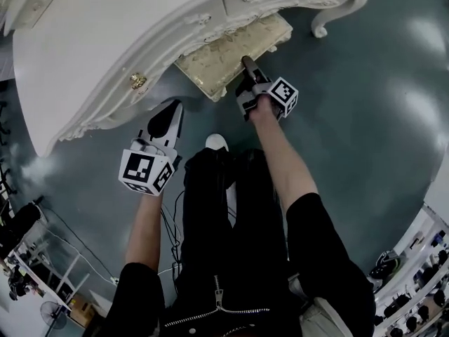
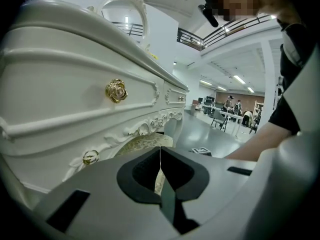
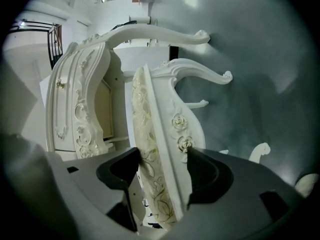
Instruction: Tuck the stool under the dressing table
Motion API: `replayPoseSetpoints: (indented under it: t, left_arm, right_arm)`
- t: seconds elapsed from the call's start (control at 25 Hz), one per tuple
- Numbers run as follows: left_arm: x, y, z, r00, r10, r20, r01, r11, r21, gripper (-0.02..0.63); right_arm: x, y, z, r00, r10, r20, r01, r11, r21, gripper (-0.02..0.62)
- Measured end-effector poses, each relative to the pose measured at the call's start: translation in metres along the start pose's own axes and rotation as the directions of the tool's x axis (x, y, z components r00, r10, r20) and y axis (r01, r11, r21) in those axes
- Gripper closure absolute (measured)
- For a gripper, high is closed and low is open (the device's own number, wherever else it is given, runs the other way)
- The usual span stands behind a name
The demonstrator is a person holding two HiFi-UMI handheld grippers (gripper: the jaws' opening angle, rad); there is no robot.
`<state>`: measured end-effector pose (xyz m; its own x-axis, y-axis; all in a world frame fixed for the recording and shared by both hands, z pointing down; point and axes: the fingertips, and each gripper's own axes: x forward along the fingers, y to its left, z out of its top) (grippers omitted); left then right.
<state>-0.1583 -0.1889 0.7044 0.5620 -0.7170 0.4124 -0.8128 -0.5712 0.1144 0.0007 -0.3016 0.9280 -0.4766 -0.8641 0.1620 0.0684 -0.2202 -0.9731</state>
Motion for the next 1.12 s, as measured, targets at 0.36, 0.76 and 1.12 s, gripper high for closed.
replayPoseSetpoints:
  t: [0.36,0.76,1.12]
  left_arm:
    - [-0.001,0.015,-0.021,0.999,0.03,0.039,-0.03,0.999,0.012,0.584]
    - [-0.014,0.029,-0.027,0.997,0.057,0.06,-0.059,0.998,0.024,0.584]
    - [-0.062,-0.009,0.04,1.0,0.013,0.019,-0.013,1.0,0.007,0.584]
  right_arm:
    - [0.065,0.012,0.012,0.998,0.054,0.028,-0.053,0.998,-0.028,0.304]
    - [0.089,0.033,0.027,0.995,0.094,0.018,-0.091,0.99,-0.105,0.375]
    - [-0.006,0.091,-0.004,0.99,-0.136,-0.033,0.099,0.844,-0.527,0.592]
